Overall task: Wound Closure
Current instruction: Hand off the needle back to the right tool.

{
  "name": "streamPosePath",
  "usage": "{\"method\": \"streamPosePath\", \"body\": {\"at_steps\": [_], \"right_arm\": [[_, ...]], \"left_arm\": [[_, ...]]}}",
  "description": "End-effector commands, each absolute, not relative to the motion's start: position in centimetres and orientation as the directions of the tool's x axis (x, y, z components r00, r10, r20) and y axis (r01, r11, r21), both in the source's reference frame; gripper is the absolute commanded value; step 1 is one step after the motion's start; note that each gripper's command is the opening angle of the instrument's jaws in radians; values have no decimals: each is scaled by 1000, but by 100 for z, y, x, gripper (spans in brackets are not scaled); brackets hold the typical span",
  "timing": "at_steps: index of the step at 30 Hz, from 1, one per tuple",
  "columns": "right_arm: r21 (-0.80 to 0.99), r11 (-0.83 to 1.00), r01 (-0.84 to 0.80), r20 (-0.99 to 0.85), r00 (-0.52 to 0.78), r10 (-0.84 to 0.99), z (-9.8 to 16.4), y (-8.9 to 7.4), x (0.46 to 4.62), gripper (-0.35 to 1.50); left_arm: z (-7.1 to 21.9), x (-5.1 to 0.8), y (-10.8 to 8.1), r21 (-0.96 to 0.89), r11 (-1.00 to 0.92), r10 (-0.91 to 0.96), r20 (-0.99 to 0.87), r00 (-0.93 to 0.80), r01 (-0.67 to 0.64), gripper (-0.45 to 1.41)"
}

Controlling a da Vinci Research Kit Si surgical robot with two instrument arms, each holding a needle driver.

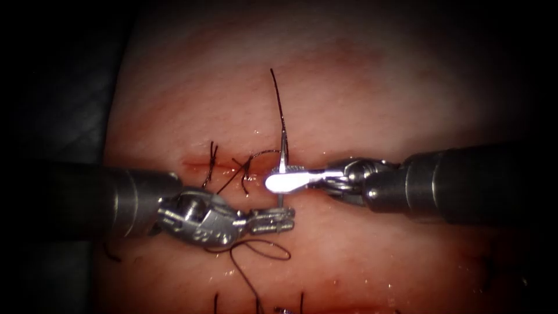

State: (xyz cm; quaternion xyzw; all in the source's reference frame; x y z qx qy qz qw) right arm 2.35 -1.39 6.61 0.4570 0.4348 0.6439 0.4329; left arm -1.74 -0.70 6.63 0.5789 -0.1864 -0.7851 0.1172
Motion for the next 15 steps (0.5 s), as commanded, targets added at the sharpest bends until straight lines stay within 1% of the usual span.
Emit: {"method": "streamPosePath", "body": {"at_steps": [1, 6, 9, 10, 12, 15], "right_arm": [[956, -246, -158, 211, -209, 955, 666, -140, 241, 59], [957, -246, -157, 210, -213, 954, 667, -140, 242, 52], [956, -247, -155, 211, -217, 953, 666, -138, 243, 74], [956, -247, -155, 211, -217, 953, 666, -138, 243, 74], [956, -248, -155, 212, -218, 953, 666, -137, 243, 83], [956, -249, -153, 213, -220, 952, 665, -136, 244, 83]], "left_arm": [[667, -180, -71, 428, -903, -400, -866, -299, -31, -45], [666, -181, -73, 428, -903, -401, -866, -298, -31, -45], [666, -182, -74, 429, -903, -402, -866, -297, -31, -45], [666, -182, -74, 429, -903, -402, -866, -297, -31, -45], [666, -182, -74, 430, -902, -402, -866, -298, -31, -45], [666, -183, -75, 431, -901, -403, -865, -298, -34, -45]]}}
